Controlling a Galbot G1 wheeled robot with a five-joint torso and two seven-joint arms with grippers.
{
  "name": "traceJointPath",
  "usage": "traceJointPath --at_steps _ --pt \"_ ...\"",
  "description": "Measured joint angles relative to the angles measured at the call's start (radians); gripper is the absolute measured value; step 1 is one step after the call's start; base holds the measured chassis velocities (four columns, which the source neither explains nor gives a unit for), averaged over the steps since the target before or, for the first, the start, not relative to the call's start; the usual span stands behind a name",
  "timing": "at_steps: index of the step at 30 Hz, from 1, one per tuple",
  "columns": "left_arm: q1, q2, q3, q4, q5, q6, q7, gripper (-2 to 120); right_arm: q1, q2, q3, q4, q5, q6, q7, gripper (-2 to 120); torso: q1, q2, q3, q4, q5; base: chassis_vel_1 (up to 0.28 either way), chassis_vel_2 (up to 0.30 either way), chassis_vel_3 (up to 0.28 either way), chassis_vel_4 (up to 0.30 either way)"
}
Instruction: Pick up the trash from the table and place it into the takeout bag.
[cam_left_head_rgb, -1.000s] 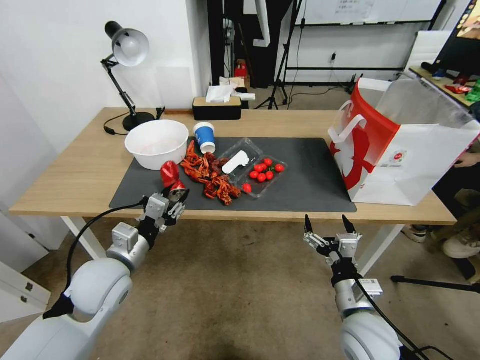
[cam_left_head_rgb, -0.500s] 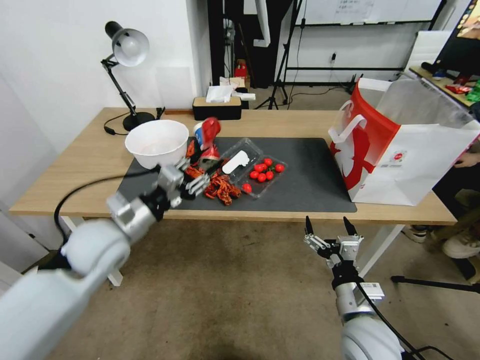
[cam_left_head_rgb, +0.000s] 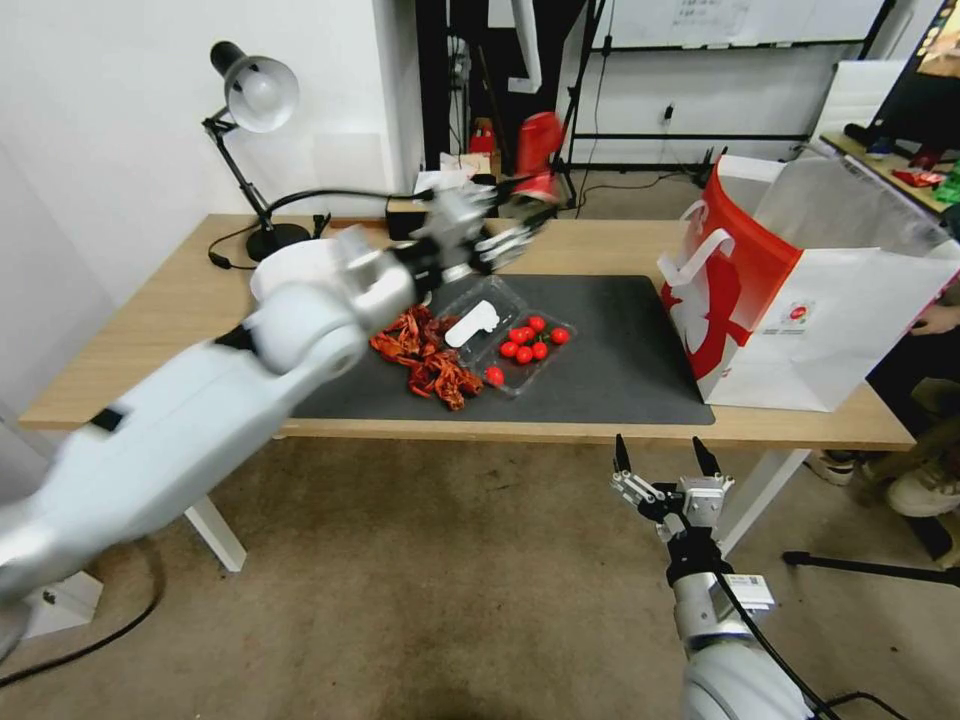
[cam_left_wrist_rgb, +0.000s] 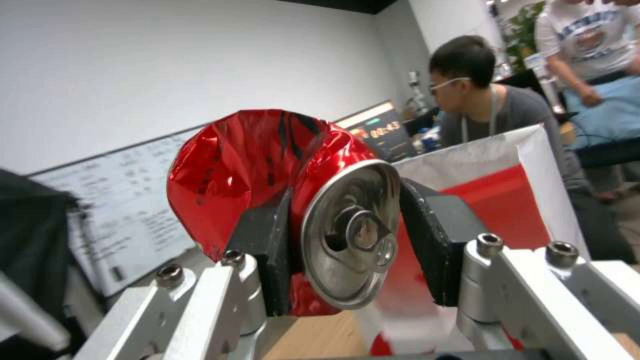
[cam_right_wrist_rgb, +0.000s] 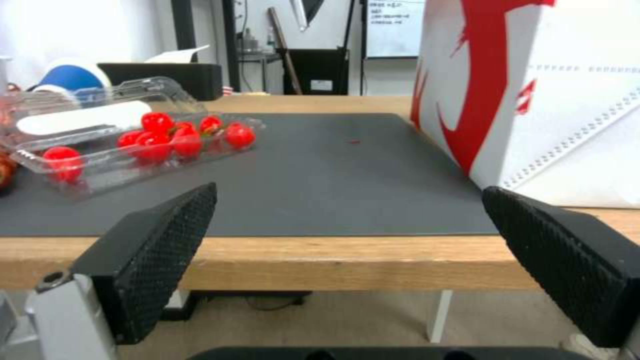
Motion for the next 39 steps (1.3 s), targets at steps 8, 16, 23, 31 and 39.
traceJointPath --at_steps 8,16,23,31,39 --pt "-0.186 -0.258 0.120 0.232 -0.012 0.000 0.032 38 -0.012 0.015 0.011 0.003 -0.005 0.000 0.001 100 0.000 0.000 0.000 0.0006 0.0001 0.000 0.000 0.000 0.000" --pt "-0.268 -0.400 0.167 0.387 -0.026 0.001 0.087 38 -0.016 0.018 0.011 -0.002 -0.006 0.000 0.001 100 0.000 0.000 0.000 0.0006 0.0000 0.000 0.000 0.000 0.000" --pt "-0.350 -0.506 0.236 0.548 0.039 -0.020 0.178 38 -0.016 0.016 0.011 -0.007 -0.006 0.002 0.001 100 0.000 0.000 0.000 0.0004 0.0000 0.000 0.000 0.000 0.000" --pt "-0.422 -0.562 0.285 0.635 0.129 -0.053 0.357 38 -0.024 0.011 0.018 -0.010 -0.004 0.010 0.000 100 0.000 0.000 0.000 0.0006 -0.0002 0.000 0.000 0.000 0.000" --pt "-0.452 -0.589 0.316 0.667 0.154 -0.058 0.408 38 -0.036 0.010 0.030 -0.011 0.000 0.019 -0.002 100 0.000 0.000 0.000 0.0005 -0.0002 0.000 0.000 0.000 0.000"
